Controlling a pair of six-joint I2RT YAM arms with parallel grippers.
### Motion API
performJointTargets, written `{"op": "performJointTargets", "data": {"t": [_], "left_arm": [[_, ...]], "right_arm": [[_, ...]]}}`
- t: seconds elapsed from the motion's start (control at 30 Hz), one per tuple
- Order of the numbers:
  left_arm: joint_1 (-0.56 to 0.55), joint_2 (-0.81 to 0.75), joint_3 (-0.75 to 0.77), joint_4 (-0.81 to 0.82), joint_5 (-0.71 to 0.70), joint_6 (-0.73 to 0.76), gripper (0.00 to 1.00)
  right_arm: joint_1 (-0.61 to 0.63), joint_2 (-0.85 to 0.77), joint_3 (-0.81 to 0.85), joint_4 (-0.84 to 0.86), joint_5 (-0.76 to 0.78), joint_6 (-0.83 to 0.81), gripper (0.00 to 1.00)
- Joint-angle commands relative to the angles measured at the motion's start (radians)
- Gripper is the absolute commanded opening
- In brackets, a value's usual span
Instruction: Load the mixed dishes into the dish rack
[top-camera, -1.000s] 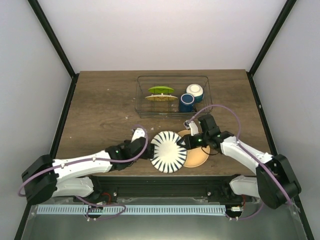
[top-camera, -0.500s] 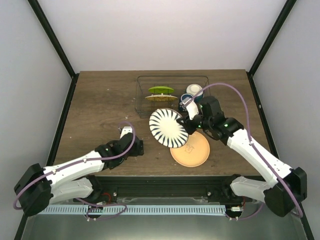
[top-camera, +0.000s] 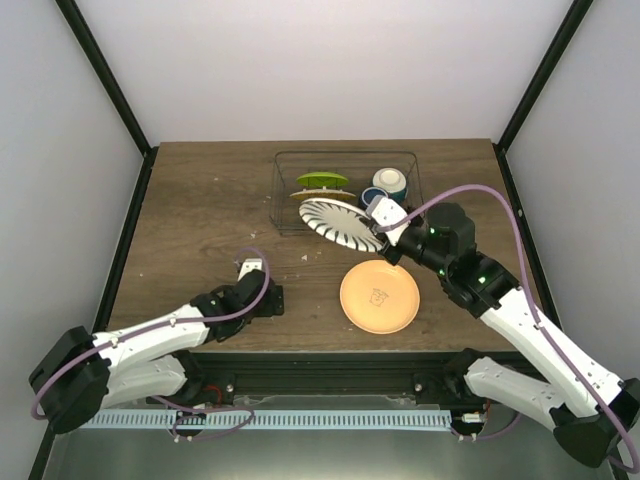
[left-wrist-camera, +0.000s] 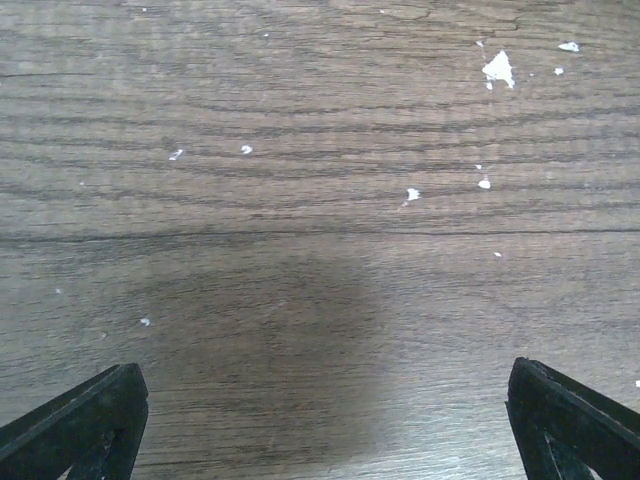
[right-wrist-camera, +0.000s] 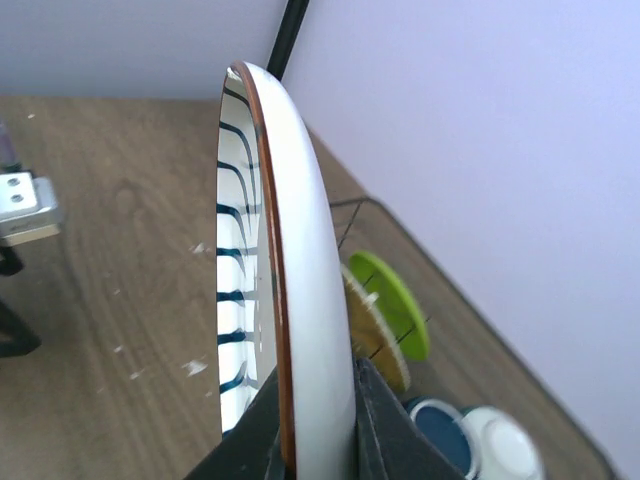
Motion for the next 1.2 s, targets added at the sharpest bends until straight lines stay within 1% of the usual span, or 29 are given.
{"op": "performJointTargets", "data": {"t": [0.0,0.23,0.47,0.6,0.77,0.9,1.03,1.17], "left_arm": [[0.032,-0.043,-0.036,0.036,0.033,0.018,1.00],[0.095,-0.059,-0.066,0.067,0.112,0.049,1.00],[0.169,-0.050,-0.086,0.121,0.180,0.091,1.00],[0.185,-0.039,-0.093,0.141,0.194,0.100,1.00],[0.193,-0.031,-0.104,0.162,0.201,0.103,1.00],[0.198,-0.014,-0.110,0.175,0.209,0.105,1.00],[0.199,0.000,-0.108,0.184,0.214,0.107,1.00],[0.201,0.011,-0.105,0.194,0.220,0.111,1.00]], "right_arm": [[0.008,-0.023,0.017,0.257,0.049,-0.151,0.01],[0.066,0.032,-0.063,0.399,0.187,-0.299,0.01],[0.203,0.128,-0.150,0.563,0.405,-0.530,0.01],[0.224,0.165,-0.166,0.649,0.455,-0.616,0.01],[0.233,0.170,-0.188,0.742,0.496,-0.688,0.01],[0.234,0.167,-0.191,0.767,0.509,-0.716,0.01],[0.234,0.159,-0.163,0.724,0.499,-0.704,0.01],[0.233,0.176,-0.169,0.742,0.496,-0.722,0.01]]}}
